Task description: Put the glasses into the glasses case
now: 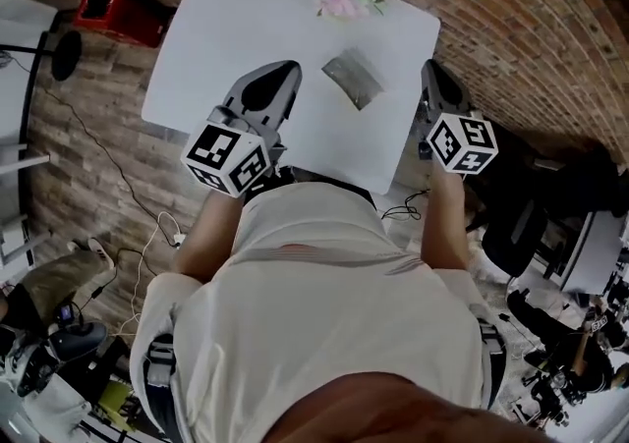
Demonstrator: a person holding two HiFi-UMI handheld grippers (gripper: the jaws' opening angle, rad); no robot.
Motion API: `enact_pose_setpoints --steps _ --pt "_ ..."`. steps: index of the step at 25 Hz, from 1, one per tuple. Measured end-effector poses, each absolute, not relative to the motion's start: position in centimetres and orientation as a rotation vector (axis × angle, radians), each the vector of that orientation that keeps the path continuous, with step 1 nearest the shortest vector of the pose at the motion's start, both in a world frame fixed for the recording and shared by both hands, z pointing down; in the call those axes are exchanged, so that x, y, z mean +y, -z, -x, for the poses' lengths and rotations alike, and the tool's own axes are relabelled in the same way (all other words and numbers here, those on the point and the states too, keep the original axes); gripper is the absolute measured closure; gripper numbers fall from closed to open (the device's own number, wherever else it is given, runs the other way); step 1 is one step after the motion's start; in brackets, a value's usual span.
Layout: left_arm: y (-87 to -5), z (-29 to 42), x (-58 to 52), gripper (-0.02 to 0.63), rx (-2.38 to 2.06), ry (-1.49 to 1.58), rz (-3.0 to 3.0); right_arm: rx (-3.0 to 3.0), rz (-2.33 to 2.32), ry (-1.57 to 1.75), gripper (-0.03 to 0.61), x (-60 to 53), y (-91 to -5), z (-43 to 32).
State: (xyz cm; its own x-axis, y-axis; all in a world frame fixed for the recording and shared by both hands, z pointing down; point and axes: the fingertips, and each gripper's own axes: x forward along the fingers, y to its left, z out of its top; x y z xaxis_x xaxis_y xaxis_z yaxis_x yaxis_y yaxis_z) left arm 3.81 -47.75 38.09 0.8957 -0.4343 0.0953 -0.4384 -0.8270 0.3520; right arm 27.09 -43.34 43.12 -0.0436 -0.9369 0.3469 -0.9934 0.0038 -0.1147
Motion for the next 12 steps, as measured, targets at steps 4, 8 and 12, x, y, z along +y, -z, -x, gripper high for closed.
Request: enact_pose_setpoints --steps 4,8,12 --pt "-34.9 -6.9 -46.7 0.596 -0.555 0.04 -2.793 -2.143 -2.189 -0.347 0.528 -39.8 -37.0 -27.9" --pt "-33.3 -8.1 -45.5 0.596 -0.531 0.063 -2.852 -2.173 -2.262 -0.241 0.528 -36.7 -33.1 -27.5" --pt "-33.0 -8.8 -45.0 0.596 -0.525 0.061 -2.867 -2.154 -2.3 -0.169 0.528 -35.0 -31.7 -27.5"
